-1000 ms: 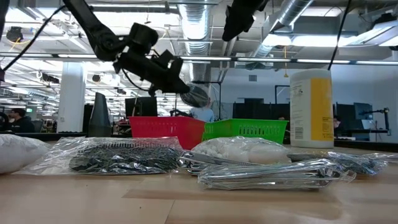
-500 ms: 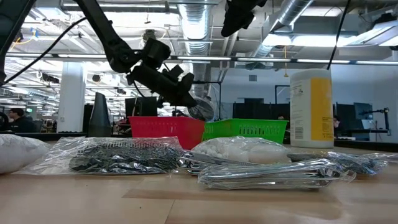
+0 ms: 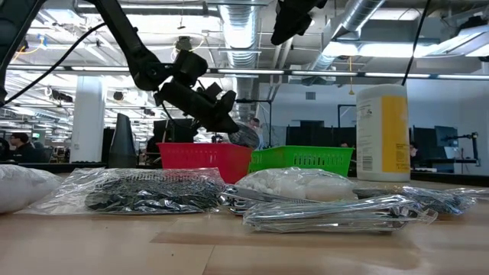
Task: Pick & Place Travel size toiletries
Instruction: Put the black hairbrush into the top red bin, then put the white cotton pack into the top green bin
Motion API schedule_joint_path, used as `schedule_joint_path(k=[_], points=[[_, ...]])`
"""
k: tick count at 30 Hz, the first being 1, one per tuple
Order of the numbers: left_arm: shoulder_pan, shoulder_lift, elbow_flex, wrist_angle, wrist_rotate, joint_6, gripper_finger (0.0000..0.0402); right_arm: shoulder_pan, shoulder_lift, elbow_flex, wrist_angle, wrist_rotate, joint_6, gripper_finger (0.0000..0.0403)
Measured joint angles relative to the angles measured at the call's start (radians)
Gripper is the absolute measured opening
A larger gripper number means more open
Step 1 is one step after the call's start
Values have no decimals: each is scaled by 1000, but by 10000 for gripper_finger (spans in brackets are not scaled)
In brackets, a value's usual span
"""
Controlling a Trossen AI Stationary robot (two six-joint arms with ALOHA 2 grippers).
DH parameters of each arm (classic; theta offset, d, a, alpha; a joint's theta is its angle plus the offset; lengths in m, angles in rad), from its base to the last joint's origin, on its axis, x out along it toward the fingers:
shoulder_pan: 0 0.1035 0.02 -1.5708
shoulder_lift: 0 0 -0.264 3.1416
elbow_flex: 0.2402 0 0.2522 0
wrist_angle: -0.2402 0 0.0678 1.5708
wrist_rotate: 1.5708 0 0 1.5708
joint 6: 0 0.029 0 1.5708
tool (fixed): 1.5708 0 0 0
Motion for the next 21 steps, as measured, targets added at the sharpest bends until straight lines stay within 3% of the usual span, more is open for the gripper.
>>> schedule_joint_path(k=[13, 21], points=[[0, 0, 0, -15, 19, -8, 77, 0, 0, 0, 8, 0, -8, 155], [1, 0, 0, -27, -31, -30, 106, 0, 0, 0, 8, 0, -10, 155]])
